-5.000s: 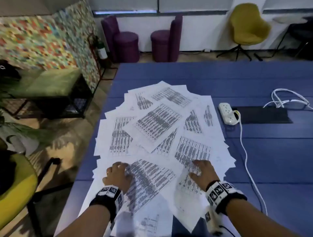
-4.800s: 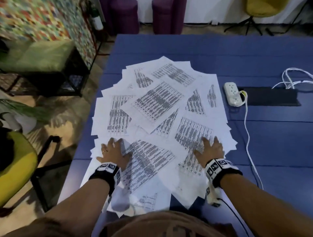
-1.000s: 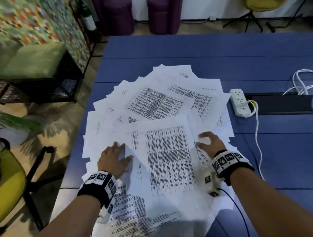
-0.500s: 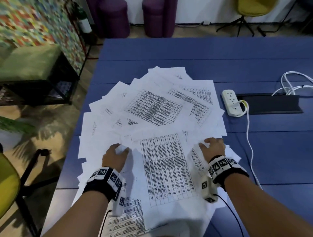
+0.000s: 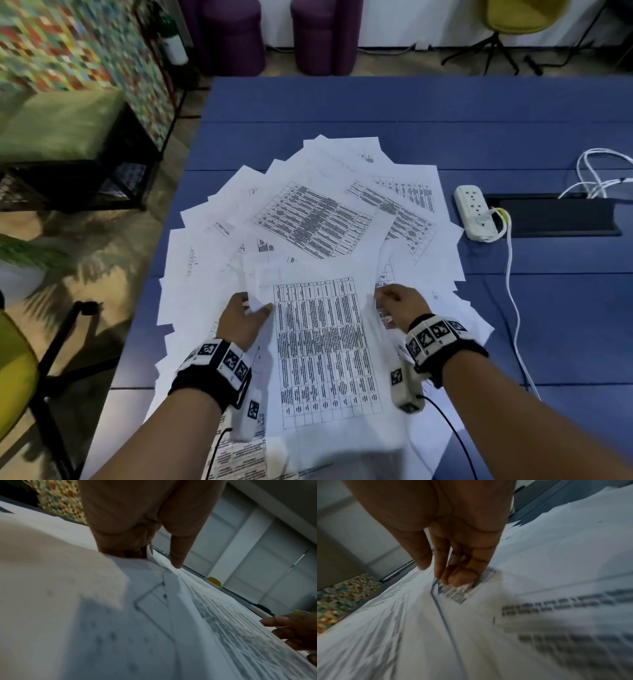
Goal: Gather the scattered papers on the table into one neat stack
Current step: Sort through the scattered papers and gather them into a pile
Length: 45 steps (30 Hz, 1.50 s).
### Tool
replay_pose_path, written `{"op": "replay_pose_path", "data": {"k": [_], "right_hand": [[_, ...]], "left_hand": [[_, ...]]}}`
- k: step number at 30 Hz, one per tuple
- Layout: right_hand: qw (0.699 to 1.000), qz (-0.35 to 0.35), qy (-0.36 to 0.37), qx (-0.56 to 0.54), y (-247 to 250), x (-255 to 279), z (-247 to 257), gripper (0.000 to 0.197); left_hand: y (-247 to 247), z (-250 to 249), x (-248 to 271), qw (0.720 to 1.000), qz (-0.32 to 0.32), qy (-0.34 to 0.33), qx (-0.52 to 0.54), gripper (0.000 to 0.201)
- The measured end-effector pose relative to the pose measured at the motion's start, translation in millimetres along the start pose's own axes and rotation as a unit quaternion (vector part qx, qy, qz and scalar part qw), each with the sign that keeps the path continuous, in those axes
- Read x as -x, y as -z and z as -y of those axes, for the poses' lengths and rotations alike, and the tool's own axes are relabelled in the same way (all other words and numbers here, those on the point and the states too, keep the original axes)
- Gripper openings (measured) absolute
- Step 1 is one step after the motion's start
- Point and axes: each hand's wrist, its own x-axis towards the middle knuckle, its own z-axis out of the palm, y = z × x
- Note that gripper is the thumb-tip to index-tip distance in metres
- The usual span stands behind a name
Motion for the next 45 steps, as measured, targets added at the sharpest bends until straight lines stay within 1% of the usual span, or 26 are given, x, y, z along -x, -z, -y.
{"op": "replay_pose_path", "data": {"k": [3, 5, 6, 8, 10, 11, 12, 14, 15, 16, 17, 19, 22, 23, 24, 26, 27, 29, 30, 33, 35, 37, 39, 42, 43, 45], "right_hand": [[0.987, -0.124, 0.022, 0.101, 16.5, -19.9, 7.6, 0.025], [0.983, -0.157, 0.008, 0.097, 22.9, -34.0, 19.1, 0.038], [0.985, -0.158, -0.002, 0.071, 22.9, -42.0, 25.2, 0.044], [0.991, -0.126, -0.024, -0.026, 16.3, -56.2, 37.1, 0.054], [0.986, -0.05, -0.056, -0.15, 4.2, -64.6, 47.6, 0.05], [0.984, -0.022, -0.06, -0.167, -2.3, -69.0, 50.5, 0.042], [0.987, -0.027, -0.055, -0.148, -7.9, -74.8, 53.6, 0.036], [0.992, -0.118, -0.011, -0.035, -12.0, -91.1, 59.0, 0.031], [0.986, -0.166, 0.019, 0.027, -8.8, -99.6, 61.4, 0.035], [0.978, -0.188, 0.044, 0.076, -3.8, -109.5, 64.1, 0.043], [0.974, -0.189, 0.064, 0.111, 0.9, -117.6, 69.0, 0.053], [0.967, -0.148, 0.071, 0.195, 8.1, -133.9, 78.3, 0.073], [0.937, -0.097, 0.062, 0.33, 5.9, -147.8, 94.5, 0.094], [0.938, -0.085, 0.053, 0.331, 4.4, -151.2, 98.0, 0.097], [0.951, -0.069, 0.038, 0.3, 1.4, -154.8, 100.9, 0.098], [0.969, -0.043, 0.012, 0.243, -1.2, -158.7, 103.3, 0.085], [0.97, -0.038, 0.009, 0.241, -1.5, -158.6, 104.1, 0.069], [0.968, -0.064, 0.032, 0.24, 1.4, -153.4, 104.7, 0.032], [0.969, -0.081, 0.041, 0.229, 4.3, -146.9, 103.7, 0.024], [0.961, -0.119, 0.037, 0.245, 21.3, -119.7, 91.2, 0.022], [0.954, -0.087, 0.012, 0.286, 31.2, -100.5, 72.0, 0.025], [0.948, -0.032, 0.008, 0.316, 36.5, -74.4, 48.0, 0.03], [0.943, 0.032, 0.019, 0.33, 34.5, -39.5, 28.7, 0.03], [0.94, 0.14, 0.04, 0.309, 19.4, 19.0, 14.2, 0.018], [0.931, 0.173, 0.045, 0.319, 12.8, 34.2, 12.3, 0.021], [0.908, 0.232, 0.04, 0.346, 3.9, 51.4, 11.4, 0.039]], "left_hand": [[5.5, 2.0, -6.4, 1.0, -0.024, -0.001, 0.016, 0.037], [2.6, 1.7, -9.2, 0.999, -0.006, -0.008, 0.032, 0.047], [0.6, 2.0, -10.5, 0.999, 0.006, -0.01, 0.043, 0.053], [-3.4, 1.5, -11.6, 0.997, 0.023, -0.021, 0.064, 0.054], [-6.1, 2.6, -12.9, 0.996, 0.033, -0.025, 0.073, 0.049], [-6.4, 4.3, -14.0, 0.996, 0.04, -0.025, 0.074, 0.049], [-6.2, 7.6, -16.5, 0.995, 0.045, -0.027, 0.079, 0.049], [-5.8, 15.0, -20.7, 0.995, 0.049, -0.029, 0.087, 0.052], [-5.9, 18.1, -20.7, 0.994, 0.052, -0.024, 0.09, 0.053], [-6.6, 20.2, -20.3, 0.993, 0.054, -0.021, 0.099, 0.053], [-7.4, 22.8, -21.1, 0.992, 0.052, -0.018, 0.11, 0.05], [-7.7, 20.9, -20.2, 0.99, 0.049, -0.01, 0.133, 0.045], [-5.3, 20.4, -23.8, 0.988, 0.05, -0.009, 0.145, 0.04], [-3.9, 21.7, -26.2, 0.988, 0.05, -0.012, 0.145, 0.04], [-1.8, 22.9, -28.1, 0.988, 0.05, -0.012, 0.145, 0.04], [-0.2, 23.4, -31.0, 0.989, 0.053, -0.012, 0.141, 0.039], [-0.7, 22.8, -31.3, 0.989, 0.054, -0.014, 0.14, 0.038], [-2.1, 22.2, -31.2, 0.988, 0.047, -0.012, 0.147, 0.029], [-2.0, 22.0, -30.3, 0.987, 0.041, -0.007, 0.158, 0.025], [-1.4, 21.7, -29.2, 0.982, 0.03, 0.004, 0.185, 0.029], [-0.2, 22.6, -30.7, 0.981, 0.019, 0.004, 0.194, 0.042], [-0.3, 22.3, -30.5, 0.982, 0.011, 0.006, 0.19, 0.053], [-1.2, 17.8, -27.9, 0.983, 0.011, 0.009, 0.184, 0.044], [-2.4, 12.0, -27.4, 0.987, 0.004, 0.02, 0.16, 0.034], [-3.2, 9.3, -27.3, 0.989, 0.0, 0.016, 0.148, 0.031], [-5.2, 1.9, -23.4, 0.992, -0.011, -0.002, 0.122, 0.023]]}}
